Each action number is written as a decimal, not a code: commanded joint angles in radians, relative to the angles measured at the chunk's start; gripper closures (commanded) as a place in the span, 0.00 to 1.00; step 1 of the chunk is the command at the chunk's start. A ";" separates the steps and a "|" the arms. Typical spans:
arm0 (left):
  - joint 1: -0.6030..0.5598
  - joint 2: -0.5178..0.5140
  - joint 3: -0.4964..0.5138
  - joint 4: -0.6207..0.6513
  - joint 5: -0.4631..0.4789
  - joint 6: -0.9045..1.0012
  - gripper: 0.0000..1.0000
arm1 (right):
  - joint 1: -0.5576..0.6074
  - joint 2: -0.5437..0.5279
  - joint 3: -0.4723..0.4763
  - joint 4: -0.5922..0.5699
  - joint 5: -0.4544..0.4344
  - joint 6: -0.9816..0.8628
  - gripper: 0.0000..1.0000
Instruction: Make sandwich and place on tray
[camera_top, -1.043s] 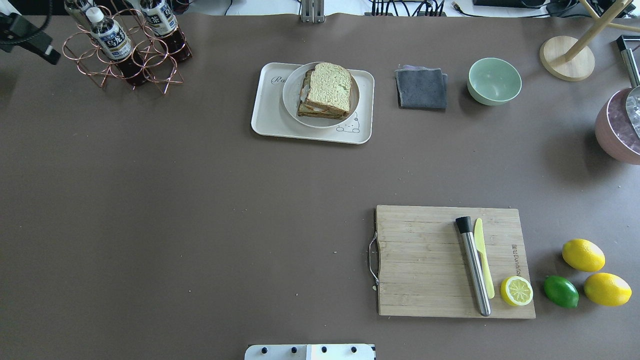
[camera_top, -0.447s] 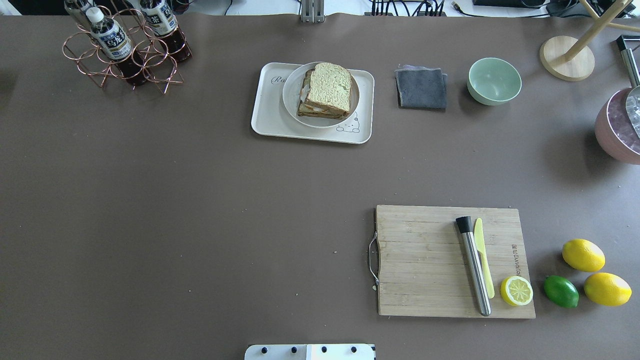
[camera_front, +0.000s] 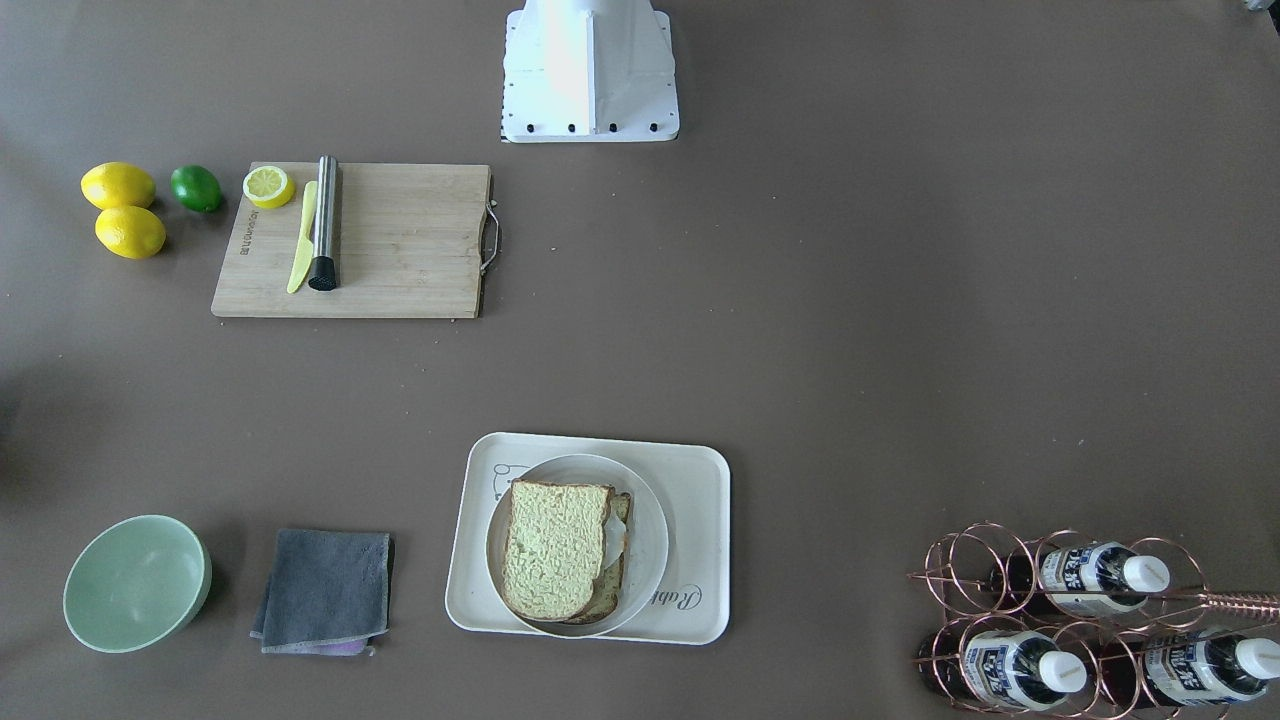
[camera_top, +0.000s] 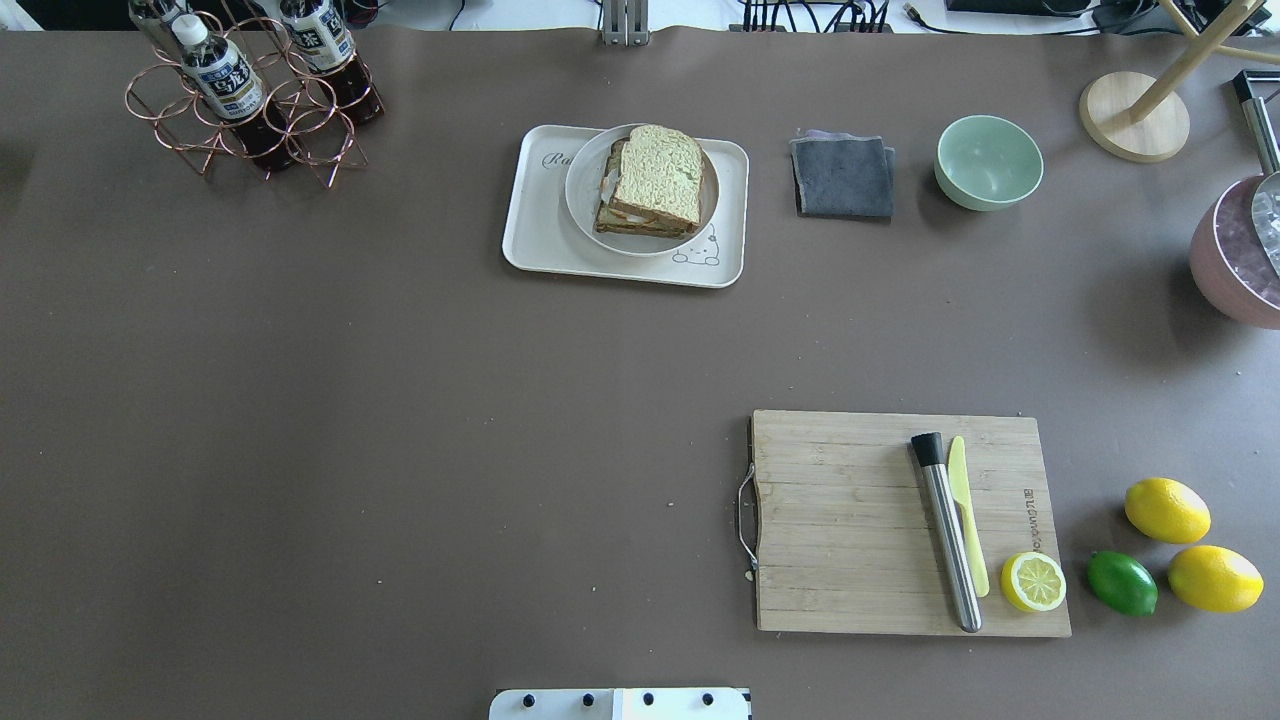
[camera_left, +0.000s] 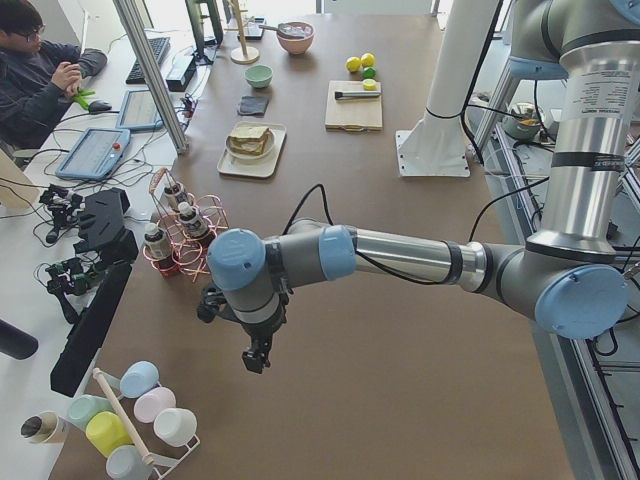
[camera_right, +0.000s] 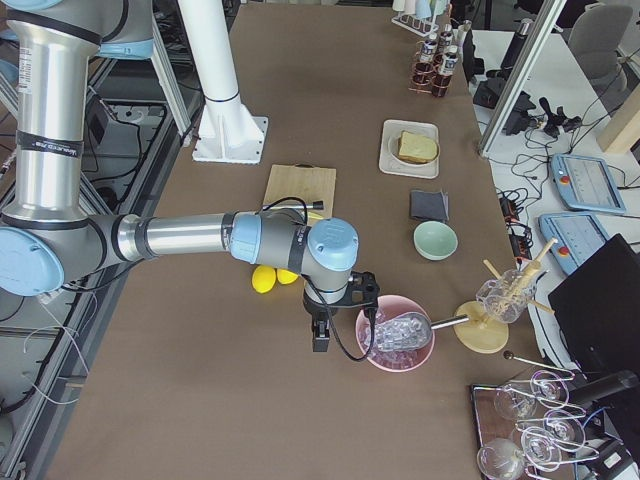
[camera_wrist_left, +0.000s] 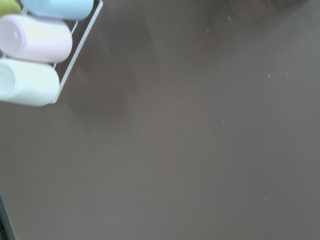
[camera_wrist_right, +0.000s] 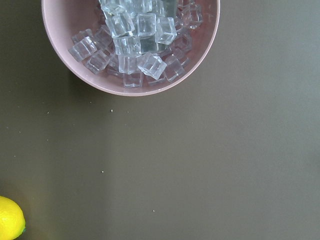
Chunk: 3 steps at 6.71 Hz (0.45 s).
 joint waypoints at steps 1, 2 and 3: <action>-0.005 0.119 -0.001 -0.206 -0.012 -0.007 0.01 | 0.000 0.000 0.000 0.000 0.000 0.000 0.00; -0.001 0.116 -0.003 -0.206 -0.011 -0.008 0.01 | 0.000 0.000 0.000 0.000 0.000 0.000 0.00; 0.002 0.109 -0.013 -0.205 -0.013 -0.061 0.01 | 0.000 0.000 0.000 0.000 0.000 0.001 0.00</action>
